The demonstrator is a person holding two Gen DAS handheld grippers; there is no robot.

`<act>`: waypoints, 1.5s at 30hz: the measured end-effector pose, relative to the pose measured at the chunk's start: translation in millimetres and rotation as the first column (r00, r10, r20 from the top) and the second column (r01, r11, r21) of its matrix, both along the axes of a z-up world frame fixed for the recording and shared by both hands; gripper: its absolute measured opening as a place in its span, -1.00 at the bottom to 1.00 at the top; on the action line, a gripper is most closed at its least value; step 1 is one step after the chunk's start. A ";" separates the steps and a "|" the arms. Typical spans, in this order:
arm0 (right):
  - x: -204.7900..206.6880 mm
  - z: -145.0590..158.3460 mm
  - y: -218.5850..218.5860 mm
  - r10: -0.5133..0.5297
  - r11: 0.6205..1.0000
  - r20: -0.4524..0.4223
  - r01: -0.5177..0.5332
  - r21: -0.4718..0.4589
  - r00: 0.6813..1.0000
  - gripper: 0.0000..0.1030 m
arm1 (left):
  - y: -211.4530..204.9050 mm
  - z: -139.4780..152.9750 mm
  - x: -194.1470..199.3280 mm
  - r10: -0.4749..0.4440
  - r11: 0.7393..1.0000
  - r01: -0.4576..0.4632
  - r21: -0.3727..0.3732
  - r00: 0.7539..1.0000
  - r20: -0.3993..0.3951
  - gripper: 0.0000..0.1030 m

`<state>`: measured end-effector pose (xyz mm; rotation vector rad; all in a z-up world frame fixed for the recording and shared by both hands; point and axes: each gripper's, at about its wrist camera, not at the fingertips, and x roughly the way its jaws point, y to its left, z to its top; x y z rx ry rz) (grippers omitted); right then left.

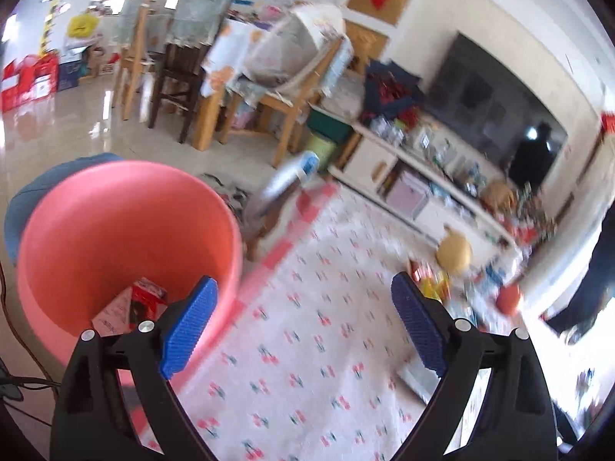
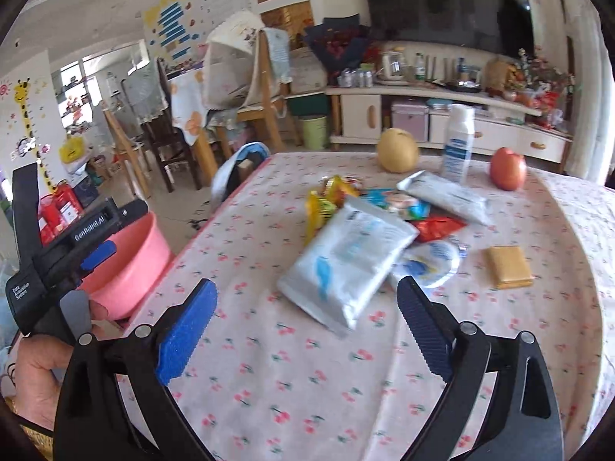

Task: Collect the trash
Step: 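Bring both tools back over the table toward the remaining packets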

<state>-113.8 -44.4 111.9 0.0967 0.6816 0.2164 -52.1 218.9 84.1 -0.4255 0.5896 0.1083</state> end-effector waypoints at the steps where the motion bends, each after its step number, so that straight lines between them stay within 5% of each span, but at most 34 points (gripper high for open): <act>1: -3.7 -0.2 -6.1 -0.013 1.000 0.004 0.013 -0.007 1.000 0.83 | -9.4 -2.1 -1.8 -0.019 1.000 0.019 0.016 1.000 -0.011 0.79; 15: -37.1 -12.5 -74.8 -0.143 0.983 0.016 0.144 -0.116 0.990 0.83 | -105.3 -25.4 -36.7 -0.208 0.946 0.231 0.229 0.971 -0.120 0.79; 24: -49.2 -13.0 -111.5 -0.199 0.971 0.044 0.203 -0.122 0.979 0.83 | -133.9 -28.7 -67.3 -0.260 0.913 0.296 0.279 0.952 -0.159 0.79; 31: -58.8 -13.3 -131.5 -0.212 0.969 0.080 0.220 -0.112 0.974 0.83 | -152.6 -29.9 -85.7 -0.314 0.894 0.355 0.273 0.931 -0.183 0.79; 37: -56.7 -13.7 -151.1 -0.231 0.970 0.086 0.237 -0.060 0.969 0.83 | -157.1 -31.2 -88.2 -0.315 0.903 0.355 0.241 0.930 -0.190 0.79; 45: -39.0 -20.0 -194.0 -0.295 0.950 0.015 0.292 0.108 0.955 0.83 | -163.8 -34.2 -79.1 -0.330 0.900 0.369 0.233 0.924 -0.192 0.79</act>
